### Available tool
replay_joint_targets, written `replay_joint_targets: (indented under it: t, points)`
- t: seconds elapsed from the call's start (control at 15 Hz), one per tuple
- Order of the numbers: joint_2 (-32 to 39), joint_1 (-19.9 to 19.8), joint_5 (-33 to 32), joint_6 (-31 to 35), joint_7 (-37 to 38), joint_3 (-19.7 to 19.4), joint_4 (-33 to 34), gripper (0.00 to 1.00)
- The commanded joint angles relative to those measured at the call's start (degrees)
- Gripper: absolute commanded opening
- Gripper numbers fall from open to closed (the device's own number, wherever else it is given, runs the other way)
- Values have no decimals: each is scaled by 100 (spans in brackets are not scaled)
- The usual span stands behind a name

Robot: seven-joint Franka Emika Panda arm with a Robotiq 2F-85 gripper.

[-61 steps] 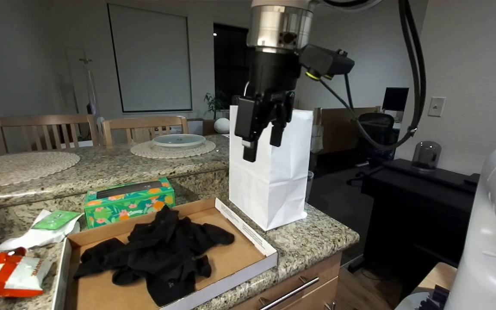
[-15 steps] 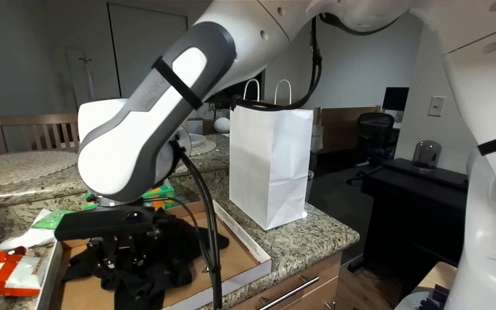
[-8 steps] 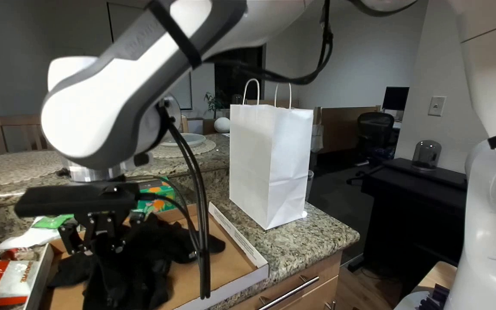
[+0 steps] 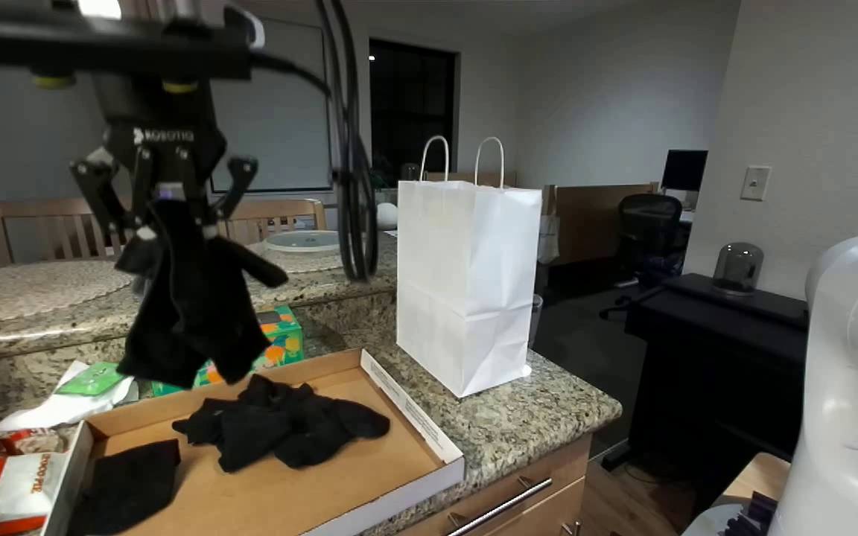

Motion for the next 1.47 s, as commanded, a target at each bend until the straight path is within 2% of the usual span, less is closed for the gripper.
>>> replay_joint_targets:
  t: [0.0, 0.4, 0.67, 1.0, 1.4]
  points:
    - [-473, -361, -123, -1123, -822, 160, 781, 12]
    - [-468, -1134, -207, -2559, -2238, -103, 2737, 12]
    - [-283, -1630, -159, -2840, -2871, -421, 3607, 11]
    - [-295, -1979, 196, -2597, -3771, -1056, 3723, 11]
    - [-600, -2392, 535, -2488, -5584, -1861, 3378, 10]
